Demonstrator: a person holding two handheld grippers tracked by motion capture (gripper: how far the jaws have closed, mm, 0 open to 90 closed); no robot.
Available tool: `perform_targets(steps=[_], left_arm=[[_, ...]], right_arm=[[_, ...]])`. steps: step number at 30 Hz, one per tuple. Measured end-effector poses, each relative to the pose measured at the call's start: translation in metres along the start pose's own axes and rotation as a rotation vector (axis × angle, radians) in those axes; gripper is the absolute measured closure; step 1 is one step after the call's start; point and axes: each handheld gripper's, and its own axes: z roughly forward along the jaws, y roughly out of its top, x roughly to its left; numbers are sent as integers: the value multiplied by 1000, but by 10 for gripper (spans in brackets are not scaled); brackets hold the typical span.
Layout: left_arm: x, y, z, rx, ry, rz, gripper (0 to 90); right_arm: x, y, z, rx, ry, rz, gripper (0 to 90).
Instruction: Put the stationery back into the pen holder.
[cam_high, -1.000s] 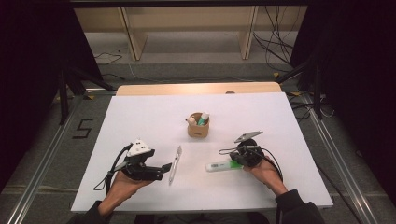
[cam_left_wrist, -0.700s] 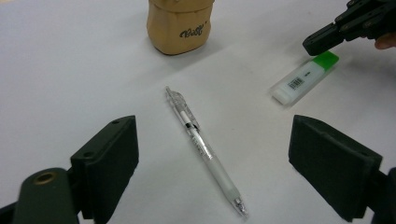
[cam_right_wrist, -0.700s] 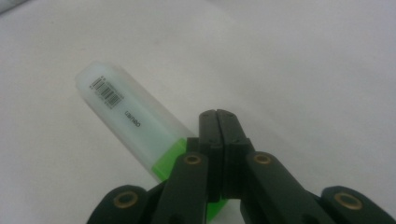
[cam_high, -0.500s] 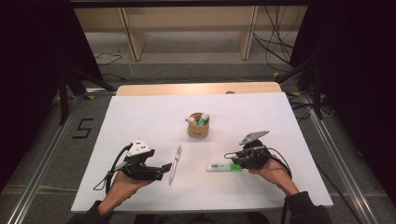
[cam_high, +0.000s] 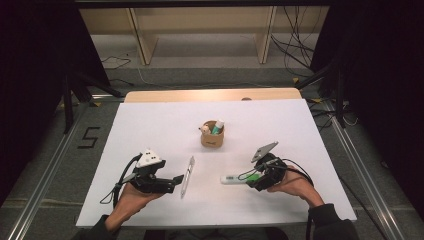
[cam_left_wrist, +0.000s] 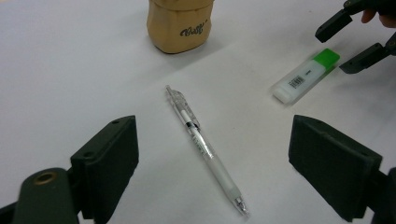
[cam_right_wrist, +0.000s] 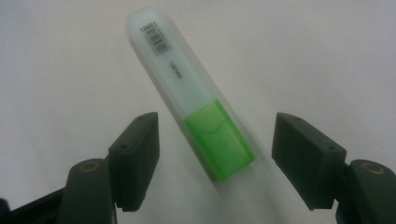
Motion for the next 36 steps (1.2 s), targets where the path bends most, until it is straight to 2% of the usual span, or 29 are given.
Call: perform_targets(steps=[1, 3, 15, 34, 36], left_arm=[[0, 0, 0, 0, 0, 0, 157], [0, 0, 0, 0, 1, 0, 157], [0, 0, 1, 1, 1, 0, 157], [0, 0, 1, 2, 1, 1, 157], [0, 0, 1, 6, 0, 4, 157]], right_arm=[[1, 1, 1, 11, 3, 11, 321], [0, 1, 3, 16, 0, -12, 321], [1, 4, 13, 65, 5, -30, 356], [4, 11, 15, 128, 11, -74, 528], [5, 12, 15, 134, 18, -66, 548]])
